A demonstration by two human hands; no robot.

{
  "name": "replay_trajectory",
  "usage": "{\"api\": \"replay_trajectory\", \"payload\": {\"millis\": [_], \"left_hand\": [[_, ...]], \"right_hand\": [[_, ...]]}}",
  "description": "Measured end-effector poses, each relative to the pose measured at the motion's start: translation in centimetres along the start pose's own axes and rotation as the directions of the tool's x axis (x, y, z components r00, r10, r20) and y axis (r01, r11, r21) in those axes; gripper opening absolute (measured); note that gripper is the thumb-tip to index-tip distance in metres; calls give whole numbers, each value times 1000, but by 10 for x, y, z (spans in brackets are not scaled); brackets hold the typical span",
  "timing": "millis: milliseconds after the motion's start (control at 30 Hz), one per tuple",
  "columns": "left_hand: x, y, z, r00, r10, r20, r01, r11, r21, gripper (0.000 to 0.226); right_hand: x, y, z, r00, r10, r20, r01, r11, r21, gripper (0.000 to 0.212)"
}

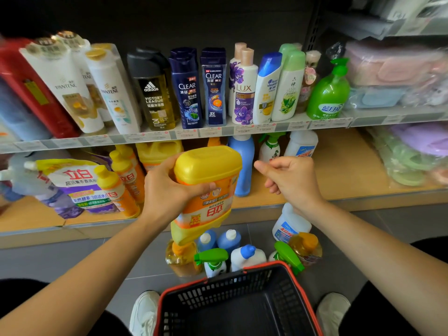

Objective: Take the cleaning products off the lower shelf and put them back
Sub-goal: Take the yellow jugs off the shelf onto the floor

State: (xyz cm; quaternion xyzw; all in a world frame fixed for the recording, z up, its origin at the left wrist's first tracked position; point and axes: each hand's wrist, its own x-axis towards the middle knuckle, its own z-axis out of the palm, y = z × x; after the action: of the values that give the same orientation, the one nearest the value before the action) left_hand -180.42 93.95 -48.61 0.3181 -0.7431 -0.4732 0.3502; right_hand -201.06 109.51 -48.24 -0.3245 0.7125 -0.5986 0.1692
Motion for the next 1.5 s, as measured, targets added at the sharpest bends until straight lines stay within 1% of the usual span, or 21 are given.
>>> {"api": "replay_trajectory", "payload": {"millis": [67,100,200,233,300,367,433,467,533,600,667,733,800,867,900,933,1067,1167,1300,1400,1500], "left_hand": [[0,-2,-2,1000,-24,-6,24,998,-52,81],[0,-2,-3,999,-37,-7,36,996,-78,79],[-1,-4,-6,997,-80,10,81,983,-163,76],[-1,-5,-7,995,-94,13,95,978,-187,76],[-2,-6,-10,993,-121,10,119,963,-241,74],[-4,-8,-14,990,-143,2,137,945,-296,68],[-5,-10,-19,985,-173,-18,156,927,-340,64],[-6,-12,-22,980,-196,-31,171,916,-364,65],[-6,-15,-29,967,-247,-56,203,888,-412,69],[-5,-19,-37,952,-297,-73,232,857,-459,67],[-5,-24,-43,935,-348,-65,266,811,-521,62],[-6,-27,-46,916,-397,-59,292,760,-581,61],[-7,-31,-47,891,-448,-69,311,715,-626,65],[-7,-38,-49,870,-489,-72,329,682,-653,69],[-6,-41,-51,863,-500,-65,343,676,-652,70],[-6,-44,-53,862,-504,-48,362,680,-637,70],[-3,-61,-54,874,-474,106,444,691,-571,70],[-1,-75,-59,803,-576,151,573,680,-457,67],[-14,-103,-50,734,-634,245,679,685,-265,37],[-28,-118,-34,695,-640,327,712,676,-189,33],[-39,-135,-31,685,-616,389,654,755,45,34]], "right_hand": [[3,2,3,1000,3,13,-3,1000,-3,35],[4,3,4,999,-3,37,2,1000,8,36],[7,7,11,991,-40,127,35,999,41,12],[7,9,13,986,-49,157,43,998,40,10],[8,14,16,979,-62,195,61,998,9,23],[10,20,21,977,-10,211,21,998,-53,30],[9,27,28,954,151,260,-127,986,-107,45],[7,31,32,917,253,308,-220,966,-136,54],[-1,42,39,787,438,434,-389,899,-202,65],[-10,52,47,648,524,553,-456,848,-269,59],[-16,57,54,588,528,614,-484,837,-256,45],[-20,59,62,559,507,656,-607,789,-92,39],[-28,56,70,491,486,723,-756,650,76,35],[-40,55,77,425,458,781,-825,552,126,33],[-47,55,81,424,446,789,-832,535,144,35],[-50,56,84,449,438,779,-826,536,175,35],[-47,55,88,632,439,639,-730,614,300,14],[-30,52,79,719,432,544,-656,679,329,15],[6,39,69,823,323,468,-521,758,392,12],[21,29,71,869,181,461,-346,888,303,12],[23,25,83,849,69,523,-185,968,172,15]]}}
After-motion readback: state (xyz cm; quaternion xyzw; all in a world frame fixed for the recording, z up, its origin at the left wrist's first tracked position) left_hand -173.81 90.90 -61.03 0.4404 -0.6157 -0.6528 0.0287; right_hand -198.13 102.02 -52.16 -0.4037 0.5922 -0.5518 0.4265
